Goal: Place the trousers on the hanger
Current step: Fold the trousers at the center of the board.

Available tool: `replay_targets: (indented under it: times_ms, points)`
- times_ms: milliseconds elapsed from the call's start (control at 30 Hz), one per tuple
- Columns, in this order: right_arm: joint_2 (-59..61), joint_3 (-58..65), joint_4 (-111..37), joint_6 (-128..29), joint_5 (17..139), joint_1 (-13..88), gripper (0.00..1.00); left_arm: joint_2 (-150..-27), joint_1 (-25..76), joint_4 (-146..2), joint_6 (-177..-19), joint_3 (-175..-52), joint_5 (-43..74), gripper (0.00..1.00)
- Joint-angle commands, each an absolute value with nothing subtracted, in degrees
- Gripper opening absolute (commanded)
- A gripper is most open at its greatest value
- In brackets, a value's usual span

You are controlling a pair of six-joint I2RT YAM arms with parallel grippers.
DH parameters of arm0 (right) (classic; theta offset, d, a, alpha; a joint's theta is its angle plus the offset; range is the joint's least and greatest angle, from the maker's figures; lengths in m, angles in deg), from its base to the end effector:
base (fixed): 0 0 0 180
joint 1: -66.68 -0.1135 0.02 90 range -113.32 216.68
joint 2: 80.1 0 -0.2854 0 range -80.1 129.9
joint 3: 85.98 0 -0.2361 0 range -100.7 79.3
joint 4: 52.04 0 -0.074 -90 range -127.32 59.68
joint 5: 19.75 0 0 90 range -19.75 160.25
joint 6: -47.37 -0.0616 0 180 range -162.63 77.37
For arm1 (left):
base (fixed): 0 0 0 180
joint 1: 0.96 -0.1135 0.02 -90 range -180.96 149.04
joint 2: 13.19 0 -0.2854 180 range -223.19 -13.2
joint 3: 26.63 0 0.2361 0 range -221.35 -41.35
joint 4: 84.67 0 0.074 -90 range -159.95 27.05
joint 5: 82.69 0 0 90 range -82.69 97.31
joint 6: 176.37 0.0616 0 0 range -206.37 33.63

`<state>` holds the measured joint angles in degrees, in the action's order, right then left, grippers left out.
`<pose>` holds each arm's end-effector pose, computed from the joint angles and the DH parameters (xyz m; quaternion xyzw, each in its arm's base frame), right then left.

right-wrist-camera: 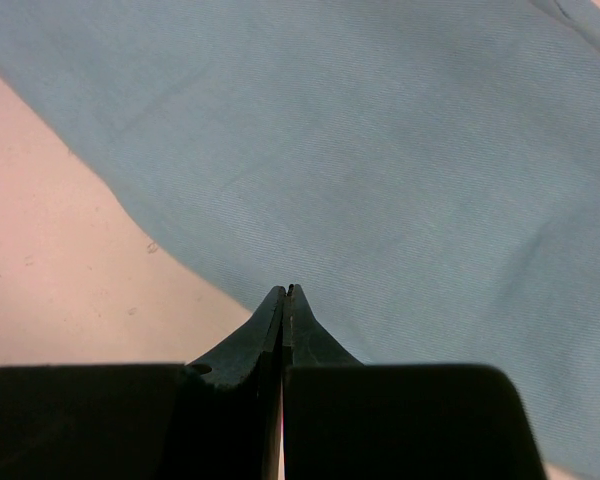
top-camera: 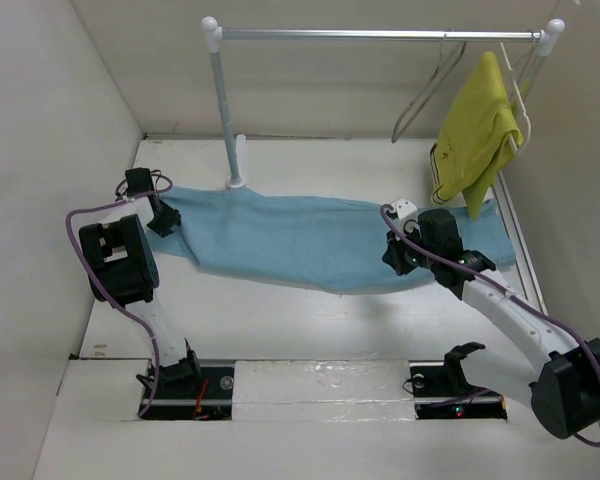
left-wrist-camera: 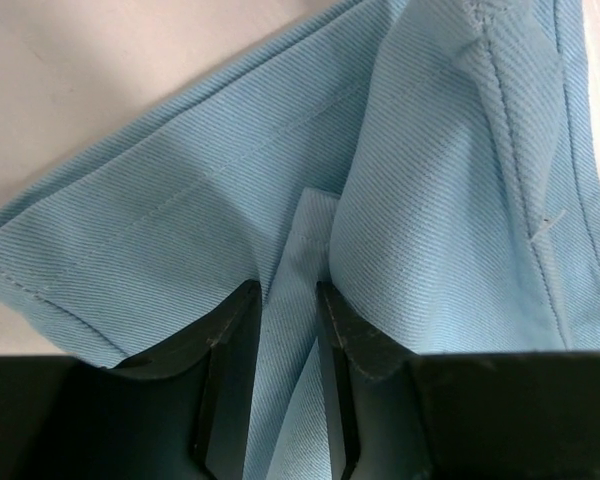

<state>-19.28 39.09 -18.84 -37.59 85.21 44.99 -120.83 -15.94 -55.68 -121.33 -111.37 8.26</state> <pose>0.1979 0.0958 0.2543 -0.2614 0.8581 0.1780 0.4046 0.3941 0.1044 0.1869 -0.3965 0.8580 -0.0644 0.3202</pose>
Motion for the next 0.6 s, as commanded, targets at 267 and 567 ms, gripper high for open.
replay_targets:
  times_ms: [267,567]
  points:
    - [-18.5,34.8,-21.1,-38.4,83.0,42.1,0.00,-121.4,-15.6,-56.3,-120.3,-113.9,7.9,0.13]
    - [-19.7,34.2,-20.2,-37.5,83.0,41.5,0.00,-113.0,-15.6,-54.9,-120.9,-113.3,1.3,0.00]
